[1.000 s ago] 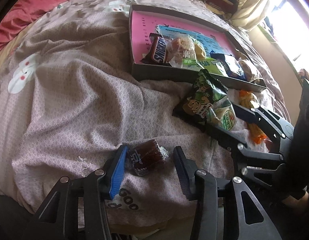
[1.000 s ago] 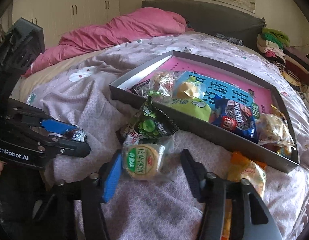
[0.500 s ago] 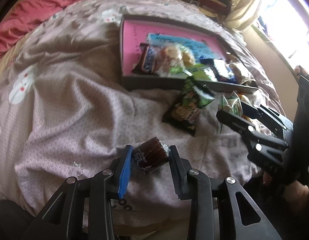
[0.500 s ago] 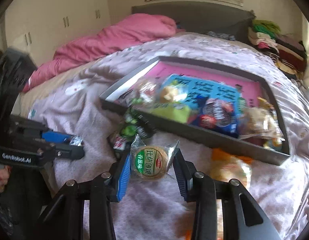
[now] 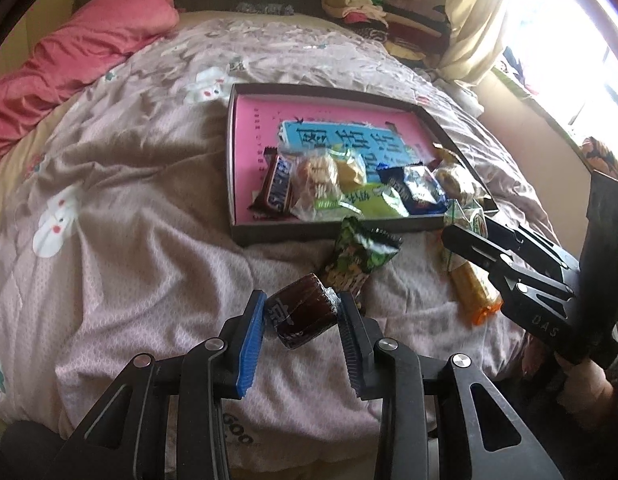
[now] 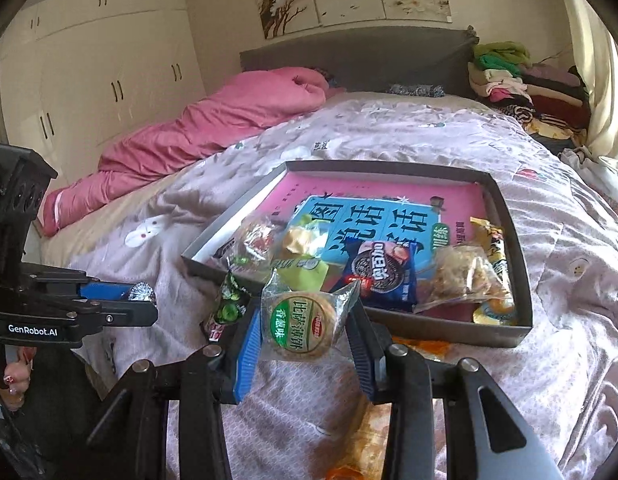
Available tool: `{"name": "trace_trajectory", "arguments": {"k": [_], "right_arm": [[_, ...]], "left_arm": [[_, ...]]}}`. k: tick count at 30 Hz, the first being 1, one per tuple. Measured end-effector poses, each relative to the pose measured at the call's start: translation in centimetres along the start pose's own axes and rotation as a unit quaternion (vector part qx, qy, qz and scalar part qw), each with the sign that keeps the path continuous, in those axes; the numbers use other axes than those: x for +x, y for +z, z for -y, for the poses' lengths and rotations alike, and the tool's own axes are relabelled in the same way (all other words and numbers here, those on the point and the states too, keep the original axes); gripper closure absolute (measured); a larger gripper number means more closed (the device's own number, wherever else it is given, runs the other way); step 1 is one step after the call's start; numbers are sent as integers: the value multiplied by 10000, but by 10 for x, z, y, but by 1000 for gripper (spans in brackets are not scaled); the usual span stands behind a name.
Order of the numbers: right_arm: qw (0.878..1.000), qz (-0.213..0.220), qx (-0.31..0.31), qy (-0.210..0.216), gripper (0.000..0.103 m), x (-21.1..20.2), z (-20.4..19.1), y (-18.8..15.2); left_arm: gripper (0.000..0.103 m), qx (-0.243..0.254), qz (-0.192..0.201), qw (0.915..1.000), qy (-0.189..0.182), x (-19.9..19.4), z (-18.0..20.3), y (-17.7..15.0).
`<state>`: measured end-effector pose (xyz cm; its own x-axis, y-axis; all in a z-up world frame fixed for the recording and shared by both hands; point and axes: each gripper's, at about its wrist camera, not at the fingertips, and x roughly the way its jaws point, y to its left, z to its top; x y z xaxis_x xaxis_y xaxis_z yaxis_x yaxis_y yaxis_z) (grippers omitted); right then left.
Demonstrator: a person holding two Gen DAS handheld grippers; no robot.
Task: Organize snacks
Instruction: 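Lift the chocolate and round cake bag and carry them over the pink tray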
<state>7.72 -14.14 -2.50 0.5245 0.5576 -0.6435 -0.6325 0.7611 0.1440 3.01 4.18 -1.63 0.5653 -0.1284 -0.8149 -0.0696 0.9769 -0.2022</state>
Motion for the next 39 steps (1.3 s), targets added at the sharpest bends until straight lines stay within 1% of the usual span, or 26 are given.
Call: {"name": "trace_trajectory", "arguments": {"k": [11, 24, 31, 39], "right_arm": [[9994, 202, 237, -141, 62, -7, 17, 7], [9971, 335, 580, -348, 62, -8, 43, 12], [9953, 398, 729, -490, 62, -7, 56, 14], [9941, 399, 810, -607, 62, -4, 64, 16]], "left_arm": [[66, -67, 291, 9995, 83, -2, -1, 21], [66, -175, 464, 9986, 172, 12, -2, 41], [66, -239, 402, 9986, 241, 28, -6, 48], [66, -136, 371, 9987, 323, 41, -5, 51]]}}
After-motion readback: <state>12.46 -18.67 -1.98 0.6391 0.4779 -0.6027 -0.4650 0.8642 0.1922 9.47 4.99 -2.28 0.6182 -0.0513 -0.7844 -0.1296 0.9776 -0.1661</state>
